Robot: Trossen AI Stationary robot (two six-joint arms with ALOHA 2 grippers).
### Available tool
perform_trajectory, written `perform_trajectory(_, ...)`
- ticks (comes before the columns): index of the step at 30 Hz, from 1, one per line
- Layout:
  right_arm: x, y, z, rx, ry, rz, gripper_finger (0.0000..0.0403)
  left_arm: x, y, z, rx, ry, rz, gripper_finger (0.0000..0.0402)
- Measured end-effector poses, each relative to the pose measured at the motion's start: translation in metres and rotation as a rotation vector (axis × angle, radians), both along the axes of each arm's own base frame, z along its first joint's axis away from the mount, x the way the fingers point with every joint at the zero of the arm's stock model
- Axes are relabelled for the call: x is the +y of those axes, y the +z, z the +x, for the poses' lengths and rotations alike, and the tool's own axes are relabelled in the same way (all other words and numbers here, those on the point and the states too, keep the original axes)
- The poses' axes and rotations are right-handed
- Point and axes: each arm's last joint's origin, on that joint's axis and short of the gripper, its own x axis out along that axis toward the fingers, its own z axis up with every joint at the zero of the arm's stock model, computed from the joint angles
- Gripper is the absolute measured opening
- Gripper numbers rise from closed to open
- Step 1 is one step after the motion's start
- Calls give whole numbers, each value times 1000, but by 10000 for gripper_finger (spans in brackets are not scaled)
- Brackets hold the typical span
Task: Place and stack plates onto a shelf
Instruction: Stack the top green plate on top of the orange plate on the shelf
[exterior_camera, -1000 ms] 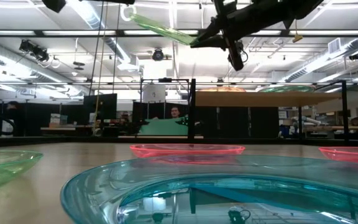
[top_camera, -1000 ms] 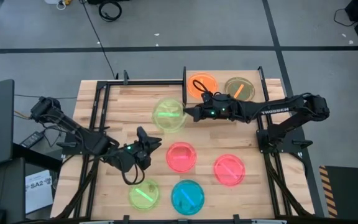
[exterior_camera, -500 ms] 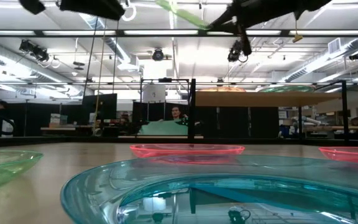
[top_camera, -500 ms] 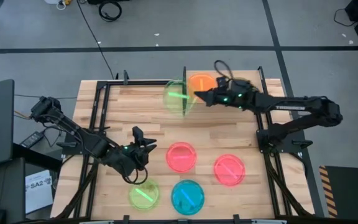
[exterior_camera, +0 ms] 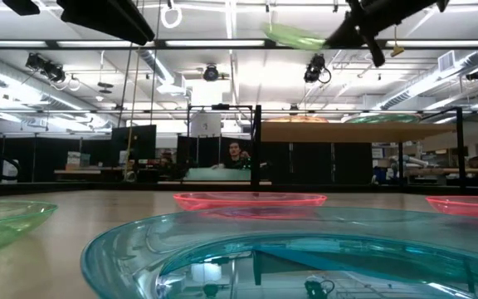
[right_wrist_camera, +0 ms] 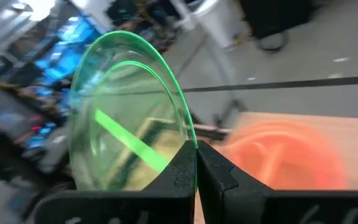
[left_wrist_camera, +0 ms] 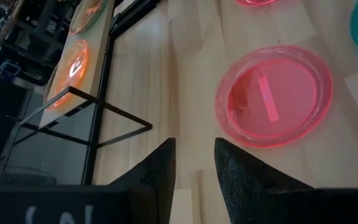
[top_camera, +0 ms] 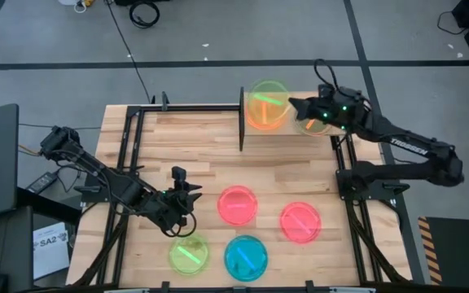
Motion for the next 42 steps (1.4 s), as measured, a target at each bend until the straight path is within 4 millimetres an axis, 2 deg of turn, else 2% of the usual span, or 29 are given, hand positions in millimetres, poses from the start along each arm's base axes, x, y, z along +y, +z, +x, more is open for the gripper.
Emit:
perform_trajectory(8,-27,-16,-10,109,-106,74,9,0,0,0,0,0,-2,119)
perform_trajectory(20,-53,-48,13,236,-48,180,9,0,0,0,-1,1,-3,119)
perform_trajectory(29,-62,-65,24,312,-57,208,9,0,0,0,-10,12,-20,119)
perform_trajectory(42,-66,-67,23,322,-77,213,9,0,0,0,-10,13,-22,119)
